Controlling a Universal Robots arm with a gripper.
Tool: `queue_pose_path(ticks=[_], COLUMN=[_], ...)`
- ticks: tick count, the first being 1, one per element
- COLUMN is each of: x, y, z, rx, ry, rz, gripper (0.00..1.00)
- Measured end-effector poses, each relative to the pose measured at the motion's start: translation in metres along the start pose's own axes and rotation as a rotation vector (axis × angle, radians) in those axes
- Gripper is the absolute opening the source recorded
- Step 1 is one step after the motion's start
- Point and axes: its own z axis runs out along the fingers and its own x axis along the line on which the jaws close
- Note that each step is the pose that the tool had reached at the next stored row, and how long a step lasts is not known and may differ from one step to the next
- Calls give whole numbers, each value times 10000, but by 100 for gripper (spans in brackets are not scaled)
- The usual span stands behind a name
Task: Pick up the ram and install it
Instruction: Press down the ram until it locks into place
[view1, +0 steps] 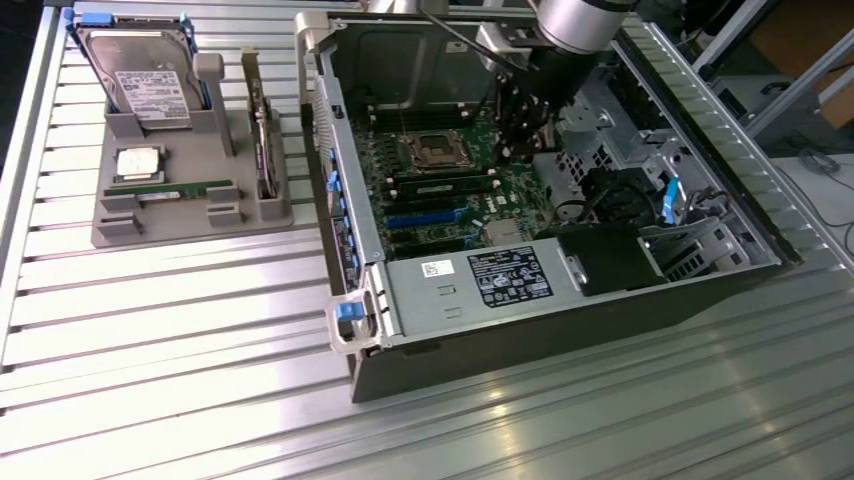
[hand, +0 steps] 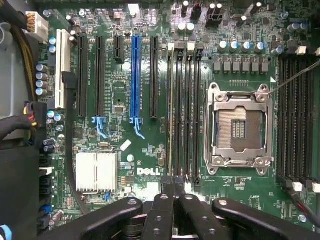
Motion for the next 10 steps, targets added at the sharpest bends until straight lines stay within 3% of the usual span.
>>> queue_pose_path(ticks=[10], x=[-7], y=[-21], z=[298], rx=[-2], ry=[7], rz=[-8], gripper=[11])
